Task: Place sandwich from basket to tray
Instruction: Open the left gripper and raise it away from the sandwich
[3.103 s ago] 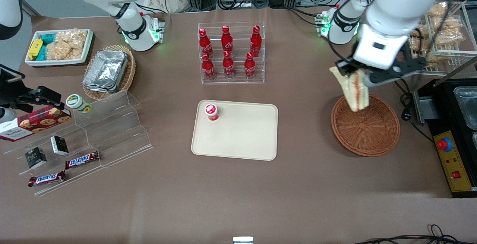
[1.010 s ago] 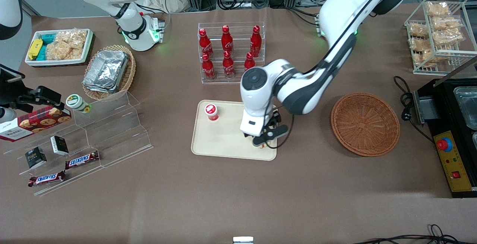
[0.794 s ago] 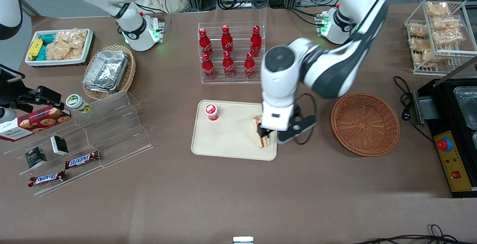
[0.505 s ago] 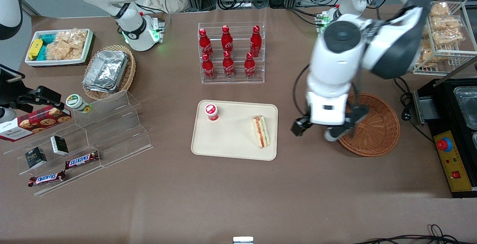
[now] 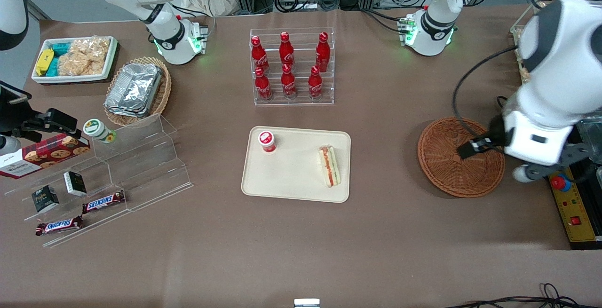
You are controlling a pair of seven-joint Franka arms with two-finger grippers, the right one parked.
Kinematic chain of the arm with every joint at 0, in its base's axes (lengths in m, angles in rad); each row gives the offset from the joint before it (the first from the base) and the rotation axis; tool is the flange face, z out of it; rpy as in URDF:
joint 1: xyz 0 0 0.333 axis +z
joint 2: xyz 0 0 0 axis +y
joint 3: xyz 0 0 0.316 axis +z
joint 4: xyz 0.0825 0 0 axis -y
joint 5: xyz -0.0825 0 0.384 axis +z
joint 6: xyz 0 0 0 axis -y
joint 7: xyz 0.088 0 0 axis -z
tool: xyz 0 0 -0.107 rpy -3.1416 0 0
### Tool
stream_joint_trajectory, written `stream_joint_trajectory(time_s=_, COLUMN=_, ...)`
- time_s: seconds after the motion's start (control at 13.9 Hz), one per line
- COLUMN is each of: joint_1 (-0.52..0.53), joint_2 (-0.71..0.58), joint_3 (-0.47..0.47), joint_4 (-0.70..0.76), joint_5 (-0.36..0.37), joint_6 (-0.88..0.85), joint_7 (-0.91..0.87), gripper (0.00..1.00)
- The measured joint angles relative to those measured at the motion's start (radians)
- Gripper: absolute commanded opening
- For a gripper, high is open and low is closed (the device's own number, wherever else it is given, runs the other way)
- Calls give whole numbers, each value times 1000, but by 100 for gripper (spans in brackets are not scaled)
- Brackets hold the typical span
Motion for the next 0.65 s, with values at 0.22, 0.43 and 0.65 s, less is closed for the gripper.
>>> stream_joint_trajectory(time_s=0.22, joint_1=-57, joint_2=-29, joint_3=166, joint_4=-4, joint_5=-51, joint_6=-48, joint_7=207, gripper=100)
stream_joint_trajectory(time_s=0.43, joint_1=-95, joint_2=-72, joint_3=241, joint_4=-37, joint_5=-58, joint_6=-68, joint_7=286, gripper=100)
stream_joint_trajectory(time_s=0.65, joint_1=-101, joint_2=-91, joint_3=249, joint_4=-60, joint_5=-58, joint_6=-68, joint_7=339, gripper=100)
